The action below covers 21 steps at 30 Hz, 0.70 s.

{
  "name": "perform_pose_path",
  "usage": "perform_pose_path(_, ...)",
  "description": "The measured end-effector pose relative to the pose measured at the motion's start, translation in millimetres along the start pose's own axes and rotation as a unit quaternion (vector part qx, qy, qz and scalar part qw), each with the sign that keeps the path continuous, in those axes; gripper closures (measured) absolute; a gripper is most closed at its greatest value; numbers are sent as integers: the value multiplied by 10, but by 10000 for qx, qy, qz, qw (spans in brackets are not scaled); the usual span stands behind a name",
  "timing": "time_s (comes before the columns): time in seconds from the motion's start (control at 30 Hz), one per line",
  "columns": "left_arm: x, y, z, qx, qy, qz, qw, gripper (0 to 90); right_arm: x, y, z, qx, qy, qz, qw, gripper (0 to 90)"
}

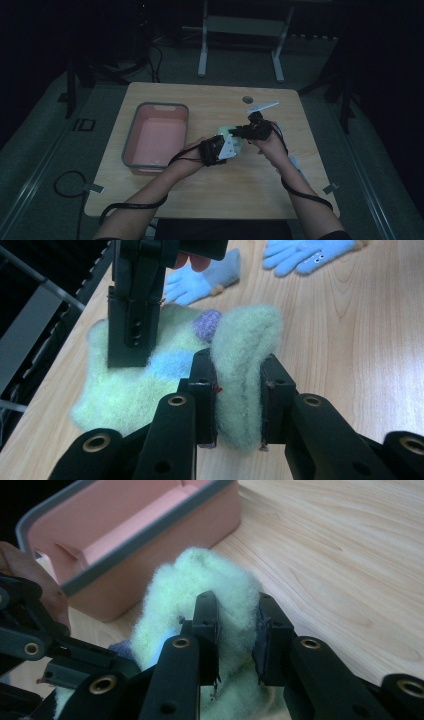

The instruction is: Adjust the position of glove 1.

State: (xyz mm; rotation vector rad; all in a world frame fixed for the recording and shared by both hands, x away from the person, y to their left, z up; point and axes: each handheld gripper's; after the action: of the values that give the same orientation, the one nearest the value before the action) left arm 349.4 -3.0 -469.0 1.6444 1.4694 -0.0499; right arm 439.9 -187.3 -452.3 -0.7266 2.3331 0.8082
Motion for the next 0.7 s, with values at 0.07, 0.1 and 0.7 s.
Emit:
perform_pose_path(0.07,11,28,-47,-14,11,15,10000,736,-44,40,-1,-30,-22,-12,10000,747)
perform_pose_path(0.1,16,40,-70,-24,24,12,10000,736,-65,58,-2,-62,-33,1,10000,747)
perform_pose_path(0.7,240,175,-412,-152,261,-54,9995,736,-405,394,236,-287,0,-165,9995,747)
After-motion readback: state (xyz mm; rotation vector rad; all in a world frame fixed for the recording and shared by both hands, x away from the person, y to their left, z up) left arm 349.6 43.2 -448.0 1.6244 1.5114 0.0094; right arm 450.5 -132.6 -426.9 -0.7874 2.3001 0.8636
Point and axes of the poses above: each handheld gripper's, and its own axes: z roughly forward along the jaws, x roughly out of its underside, y roughly to its left, and after that the axes turned 13 degrees about z, right-handed
